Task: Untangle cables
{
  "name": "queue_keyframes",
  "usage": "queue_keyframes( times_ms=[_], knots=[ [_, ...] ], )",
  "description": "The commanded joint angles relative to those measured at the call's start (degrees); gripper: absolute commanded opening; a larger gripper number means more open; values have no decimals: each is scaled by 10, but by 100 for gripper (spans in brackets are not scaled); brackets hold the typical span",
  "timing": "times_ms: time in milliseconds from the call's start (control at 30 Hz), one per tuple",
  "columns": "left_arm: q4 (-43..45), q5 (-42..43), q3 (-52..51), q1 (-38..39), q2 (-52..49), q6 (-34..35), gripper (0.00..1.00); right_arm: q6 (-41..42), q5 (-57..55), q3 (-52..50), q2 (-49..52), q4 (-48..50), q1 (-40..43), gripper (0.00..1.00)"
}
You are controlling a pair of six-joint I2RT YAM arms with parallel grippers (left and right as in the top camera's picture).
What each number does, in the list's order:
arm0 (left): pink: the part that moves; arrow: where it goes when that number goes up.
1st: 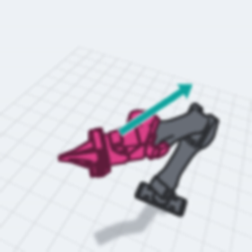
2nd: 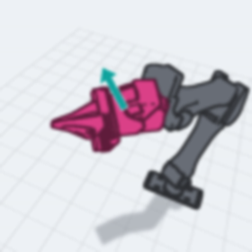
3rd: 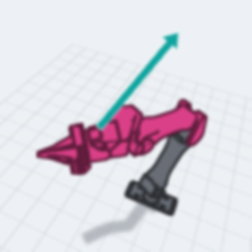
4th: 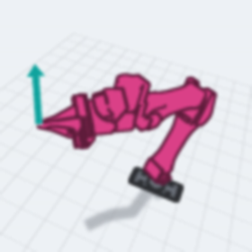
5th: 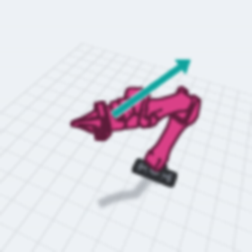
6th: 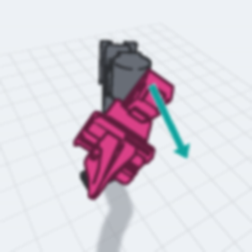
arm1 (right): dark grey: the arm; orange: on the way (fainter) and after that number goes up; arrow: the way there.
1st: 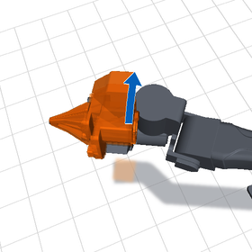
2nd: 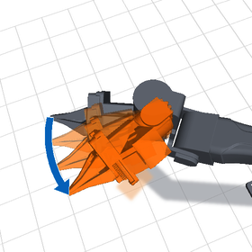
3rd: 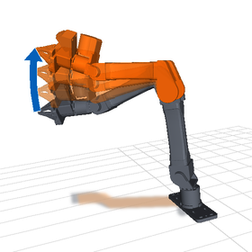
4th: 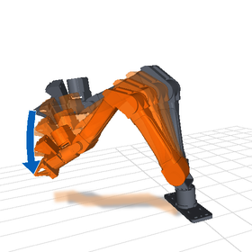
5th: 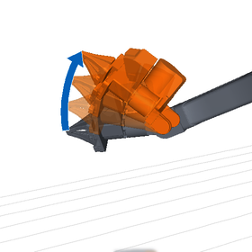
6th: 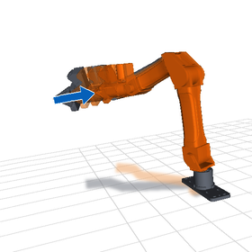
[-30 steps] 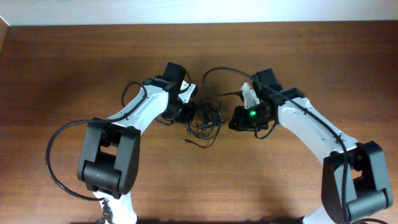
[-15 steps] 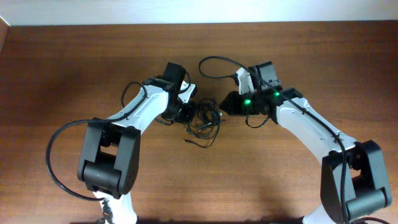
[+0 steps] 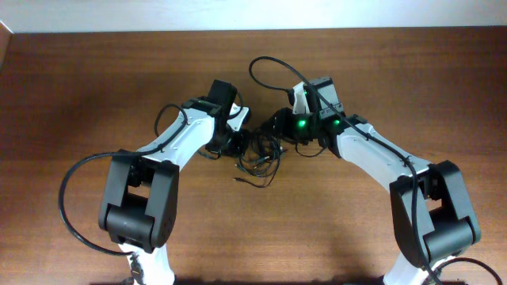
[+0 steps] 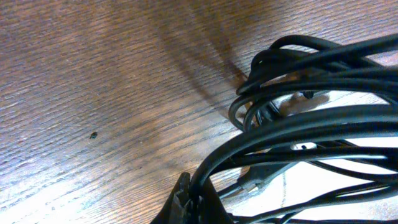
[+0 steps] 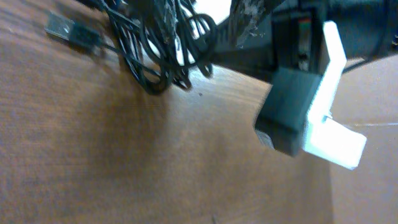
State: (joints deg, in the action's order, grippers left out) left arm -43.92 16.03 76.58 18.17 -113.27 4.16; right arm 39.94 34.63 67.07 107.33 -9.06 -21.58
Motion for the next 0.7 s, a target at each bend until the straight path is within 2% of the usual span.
queue_keyframes(
  times_ms=[0, 33, 67, 133, 233, 300, 467, 533, 600, 633, 667],
  knots=[
    [-2, -6, -7, -5, -4, 4, 0, 10, -9, 3, 22, 10, -2, 25],
    [-2, -6, -7, -5, -4, 4, 0, 10, -9, 3, 27, 12, -2, 17],
    [-2, -6, -7, -5, -4, 4, 0, 8, -8, 3, 27, 12, -1, 5],
    [-2, -6, -7, -5, -4, 3, 0, -22, 14, 4, 8, 20, 0, 4],
    [-2, -6, -7, -5, -4, 3, 0, -73, 29, 4, -68, -4, -1, 4],
    [-2, -6, -7, -5, -4, 4, 0, -100, 76, 5, -118, -16, 0, 4],
    [-2, -6, -7, -5, -4, 4, 0, -101, 136, 4, -165, -25, 1, 4],
    [-2, -6, -7, -5, -4, 4, 0, -75, 188, 4, -165, -46, 14, 4],
    [-2, -6, -7, -5, -4, 4, 0, -99, 130, 4, -164, -119, 25, 4],
    [2, 0, -7, -5, -4, 4, 0, -100, 22, 4, -158, -188, 25, 4],
    [5, 8, -7, -5, -4, 4, 0, -102, -21, 4, -151, -217, 24, 4]
  ],
)
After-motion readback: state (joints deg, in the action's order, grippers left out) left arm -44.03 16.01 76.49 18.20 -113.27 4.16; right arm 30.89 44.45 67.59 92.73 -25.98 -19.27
